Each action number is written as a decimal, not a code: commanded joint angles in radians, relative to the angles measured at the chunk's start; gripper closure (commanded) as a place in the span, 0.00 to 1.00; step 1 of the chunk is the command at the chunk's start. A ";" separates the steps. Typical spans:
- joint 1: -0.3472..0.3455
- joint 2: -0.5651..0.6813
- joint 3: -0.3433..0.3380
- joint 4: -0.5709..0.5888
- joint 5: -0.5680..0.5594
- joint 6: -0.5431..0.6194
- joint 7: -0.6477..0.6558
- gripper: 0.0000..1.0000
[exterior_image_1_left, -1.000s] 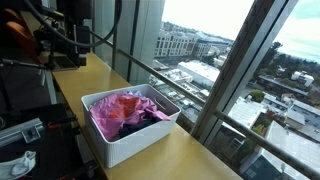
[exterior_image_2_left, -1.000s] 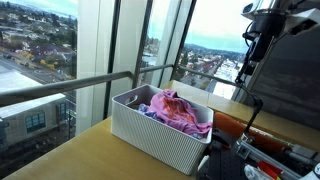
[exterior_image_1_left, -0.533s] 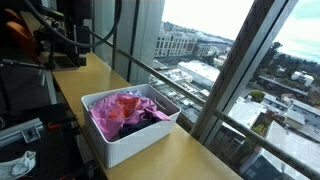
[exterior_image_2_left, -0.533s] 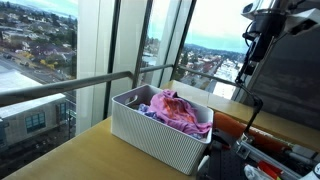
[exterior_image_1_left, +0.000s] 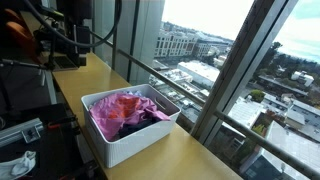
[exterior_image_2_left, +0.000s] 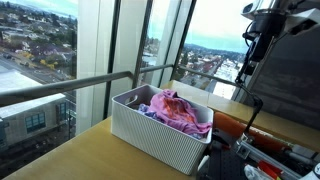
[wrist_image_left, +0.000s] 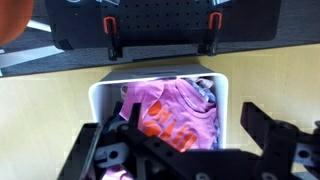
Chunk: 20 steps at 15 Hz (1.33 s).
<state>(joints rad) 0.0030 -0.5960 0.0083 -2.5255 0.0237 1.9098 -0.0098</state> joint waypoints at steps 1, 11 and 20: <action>0.002 0.000 -0.002 0.002 -0.001 -0.002 0.001 0.00; 0.013 0.019 0.001 -0.008 -0.005 0.083 -0.021 0.00; 0.013 0.306 0.048 -0.085 -0.101 0.698 -0.070 0.00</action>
<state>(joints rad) 0.0182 -0.4181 0.0307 -2.6216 -0.0102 2.4475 -0.0914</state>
